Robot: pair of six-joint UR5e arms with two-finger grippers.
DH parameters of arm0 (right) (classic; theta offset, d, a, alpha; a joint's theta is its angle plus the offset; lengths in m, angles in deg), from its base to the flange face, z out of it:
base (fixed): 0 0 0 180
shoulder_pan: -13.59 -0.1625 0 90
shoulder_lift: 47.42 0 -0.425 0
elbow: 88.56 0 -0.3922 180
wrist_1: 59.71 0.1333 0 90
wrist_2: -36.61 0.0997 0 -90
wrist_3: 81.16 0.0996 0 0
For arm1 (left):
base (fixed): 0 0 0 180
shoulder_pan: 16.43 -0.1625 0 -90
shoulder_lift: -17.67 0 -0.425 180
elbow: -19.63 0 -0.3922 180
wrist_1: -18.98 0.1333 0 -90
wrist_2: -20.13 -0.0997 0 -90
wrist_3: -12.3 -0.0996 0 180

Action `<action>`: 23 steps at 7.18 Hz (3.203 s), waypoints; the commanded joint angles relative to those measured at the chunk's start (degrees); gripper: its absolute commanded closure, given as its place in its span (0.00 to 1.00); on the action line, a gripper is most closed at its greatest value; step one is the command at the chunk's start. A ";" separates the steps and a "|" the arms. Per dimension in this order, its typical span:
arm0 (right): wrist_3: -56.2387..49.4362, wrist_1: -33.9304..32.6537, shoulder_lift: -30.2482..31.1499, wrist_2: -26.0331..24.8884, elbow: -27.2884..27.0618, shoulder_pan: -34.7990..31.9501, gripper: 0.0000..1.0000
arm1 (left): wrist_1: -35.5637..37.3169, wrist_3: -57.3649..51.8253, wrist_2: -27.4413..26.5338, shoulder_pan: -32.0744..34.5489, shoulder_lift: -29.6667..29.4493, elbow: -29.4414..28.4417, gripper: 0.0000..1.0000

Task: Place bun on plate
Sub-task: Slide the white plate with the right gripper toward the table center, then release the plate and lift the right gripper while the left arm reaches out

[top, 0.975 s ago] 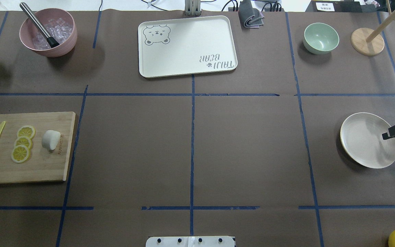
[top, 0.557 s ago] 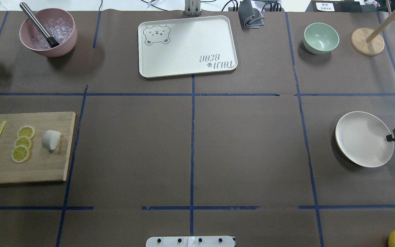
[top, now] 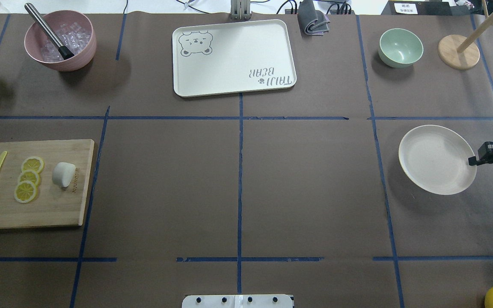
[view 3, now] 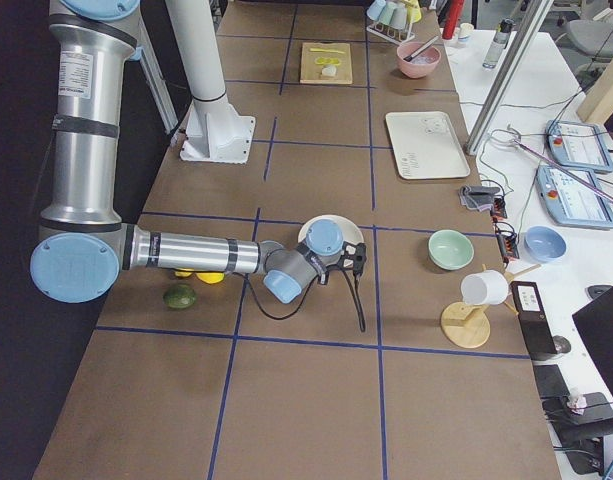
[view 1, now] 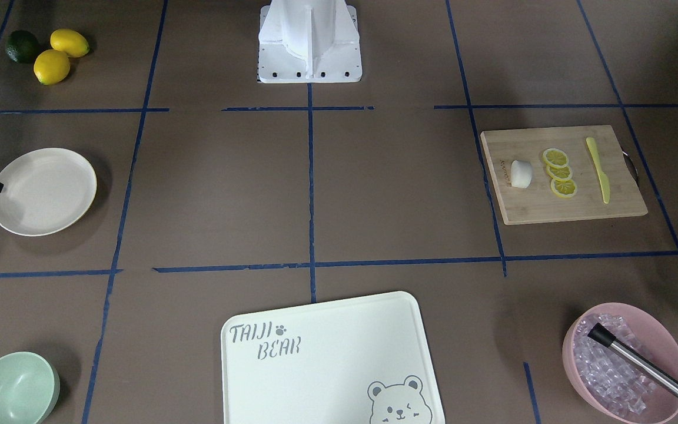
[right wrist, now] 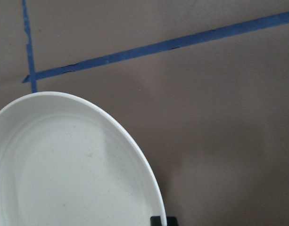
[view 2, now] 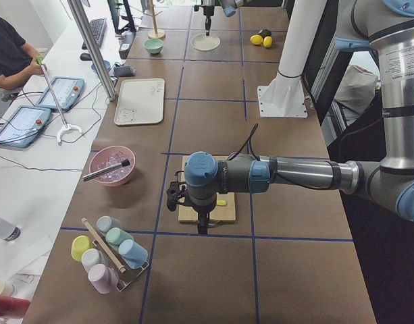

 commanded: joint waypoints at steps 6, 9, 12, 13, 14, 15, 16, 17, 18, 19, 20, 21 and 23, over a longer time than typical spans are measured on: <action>24.73 -7.20 -26.81 -15.34 -0.31 24.08 1.00 | 0.00 0.00 1.56 0.00 -0.09 0.00 0.00; 24.56 -10.76 -29.74 -21.41 0.48 28.75 1.00 | 0.09 -0.09 1.56 0.00 -0.09 -0.35 0.00; 24.38 -12.08 -30.80 -24.48 1.00 31.12 1.00 | 0.09 -0.09 1.56 0.00 0.00 -0.35 0.00; 24.29 -12.08 -30.71 -24.49 0.92 31.39 0.99 | 0.09 -0.09 1.56 0.00 -0.08 -0.26 0.00; 24.29 -12.08 -30.71 -24.58 0.92 31.65 0.98 | 0.09 -0.09 1.56 -0.09 0.00 -0.26 0.00; 24.29 -12.08 -30.71 -24.58 0.92 31.74 0.95 | 0.09 -0.09 1.56 -0.09 0.00 -0.26 0.00; 24.29 -12.17 -30.71 -24.58 1.00 31.83 0.66 | 0.09 -0.09 1.56 -0.09 -0.08 -0.26 0.00; 24.29 -13.65 -31.06 -24.58 0.83 31.83 0.31 | 0.09 -0.09 1.56 -0.09 -0.09 -0.26 0.00; 24.38 -14.01 -31.41 -24.93 0.65 31.83 0.01 | 0.17 -0.09 1.65 -0.09 -0.09 -0.26 0.00; 24.55 -14.36 -31.50 -24.93 -0.04 31.74 0.01 | 0.09 -0.09 1.65 -0.18 -0.09 -0.18 0.00; 24.56 -14.54 -30.55 -23.80 -2.23 29.48 0.01 | 0.09 -0.09 1.91 -0.61 -0.09 -0.09 0.00; 24.21 -17.41 -27.75 -19.35 -5.64 24.84 0.00 | -1.91 0.00 6.52 -4.27 -0.09 -0.26 0.00; 23.50 -20.96 -22.40 -8.89 -9.70 15.08 0.00 | -12.77 8.36 7.10 -11.04 -0.52 -0.18 0.00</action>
